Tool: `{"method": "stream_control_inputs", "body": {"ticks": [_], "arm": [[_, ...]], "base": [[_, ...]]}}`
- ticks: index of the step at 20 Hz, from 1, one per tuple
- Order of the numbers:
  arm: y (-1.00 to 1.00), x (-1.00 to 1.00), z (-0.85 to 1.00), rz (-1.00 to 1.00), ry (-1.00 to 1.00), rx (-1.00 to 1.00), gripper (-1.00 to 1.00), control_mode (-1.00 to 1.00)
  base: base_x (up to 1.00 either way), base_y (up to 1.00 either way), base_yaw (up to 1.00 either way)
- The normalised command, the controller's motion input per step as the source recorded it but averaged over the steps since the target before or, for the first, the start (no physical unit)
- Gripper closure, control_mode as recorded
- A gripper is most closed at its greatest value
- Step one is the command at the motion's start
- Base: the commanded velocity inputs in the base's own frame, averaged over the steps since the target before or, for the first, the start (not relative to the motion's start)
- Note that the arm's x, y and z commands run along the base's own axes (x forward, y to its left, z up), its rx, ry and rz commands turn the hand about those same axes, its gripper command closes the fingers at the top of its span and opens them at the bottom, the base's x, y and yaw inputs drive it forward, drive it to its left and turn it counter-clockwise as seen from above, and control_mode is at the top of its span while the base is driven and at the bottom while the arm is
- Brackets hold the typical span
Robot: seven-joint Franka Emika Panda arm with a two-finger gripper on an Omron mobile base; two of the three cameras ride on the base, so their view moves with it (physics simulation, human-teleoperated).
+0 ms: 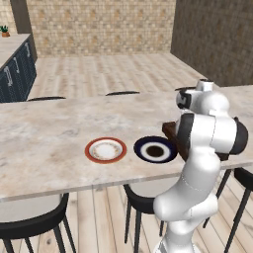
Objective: Move the dessert items from the plates to the tray.
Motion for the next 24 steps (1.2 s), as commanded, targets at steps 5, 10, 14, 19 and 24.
{"method": "stream_control_inputs", "body": {"ticks": [5, 10, 14, 19, 24], "arm": [[-0.09, 0.30, -0.20, 0.00, 0.00, 0.00, 1.00, -1.00], [-0.15, 0.20, -0.37, 0.00, 0.00, 0.00, 1.00, -1.00], [-0.08, 0.14, -0.33, 0.00, 0.00, 0.00, 1.00, -1.00], [-0.04, 0.08, -0.33, 0.00, 0.00, 0.00, 1.00, -1.00], [-0.04, 0.08, -0.28, 0.00, 0.00, 0.00, 1.00, -1.00]], "base": [[0.00, 0.00, 0.00], [0.00, 0.00, 0.00], [0.00, 0.00, 0.00], [0.00, 0.00, 0.00], [0.00, 0.00, 0.00]]}}
